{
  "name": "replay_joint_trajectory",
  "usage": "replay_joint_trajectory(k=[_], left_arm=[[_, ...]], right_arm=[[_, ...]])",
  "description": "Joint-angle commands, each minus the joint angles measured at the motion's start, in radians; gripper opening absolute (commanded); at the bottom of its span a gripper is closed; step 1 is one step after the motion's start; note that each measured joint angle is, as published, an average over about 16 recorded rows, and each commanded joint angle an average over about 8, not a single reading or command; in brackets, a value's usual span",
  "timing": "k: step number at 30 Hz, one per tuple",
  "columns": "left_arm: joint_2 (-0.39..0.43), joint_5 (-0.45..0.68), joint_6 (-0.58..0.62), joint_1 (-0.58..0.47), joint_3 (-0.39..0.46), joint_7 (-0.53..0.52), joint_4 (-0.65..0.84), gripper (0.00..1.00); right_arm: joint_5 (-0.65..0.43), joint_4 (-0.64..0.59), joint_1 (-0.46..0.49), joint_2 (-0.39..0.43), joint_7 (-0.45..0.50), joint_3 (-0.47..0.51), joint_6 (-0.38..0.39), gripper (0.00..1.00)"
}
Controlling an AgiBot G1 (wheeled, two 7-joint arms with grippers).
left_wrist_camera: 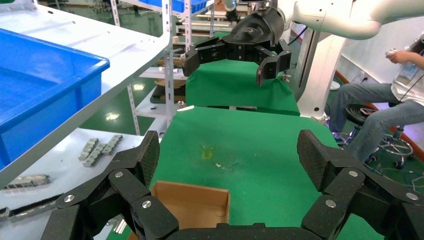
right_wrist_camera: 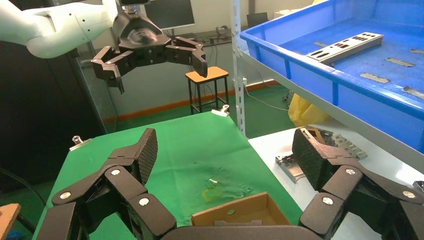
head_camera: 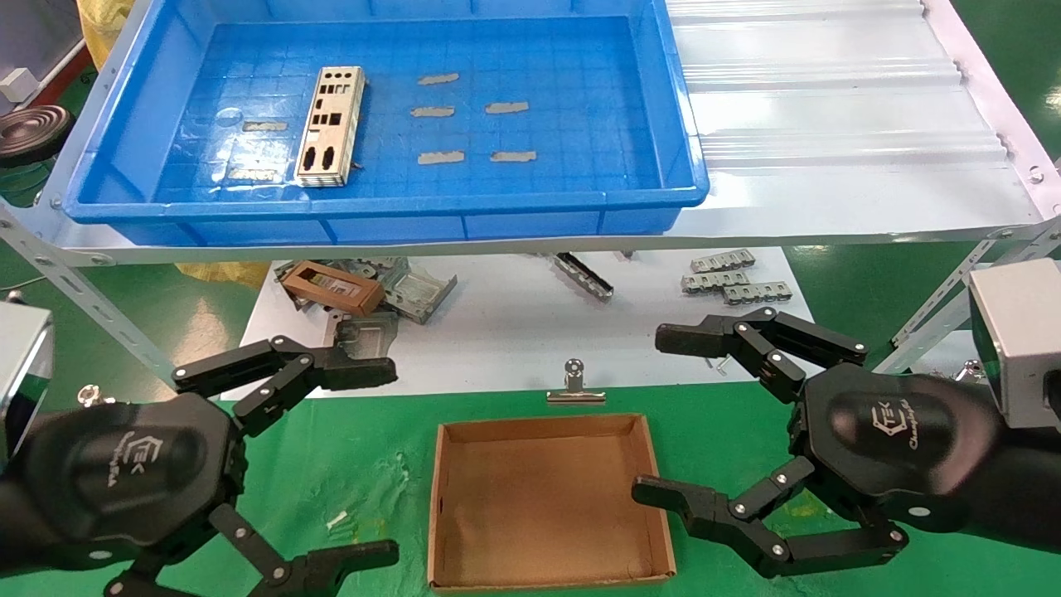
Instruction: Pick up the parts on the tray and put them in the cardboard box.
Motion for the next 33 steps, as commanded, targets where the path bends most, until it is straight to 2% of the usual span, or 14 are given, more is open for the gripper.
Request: replay_joint_trajectory(k=[1,11,19,33], left_arm=[[0.000,0.000,0.000,0.000,0.000,0.000,0.000,1.00],[0.000,0.000,0.000,0.000,0.000,0.000,0.000,1.00],[0.000,0.000,0.000,0.000,0.000,0.000,0.000,1.00],[0.000,0.000,0.000,0.000,0.000,0.000,0.000,1.00]], right_arm=[[0.000,0.000,0.000,0.000,0.000,0.000,0.000,1.00],[0.000,0.000,0.000,0.000,0.000,0.000,0.000,1.00],[0.000,0.000,0.000,0.000,0.000,0.000,0.000,0.00],[0.000,0.000,0.000,0.000,0.000,0.000,0.000,0.00]])
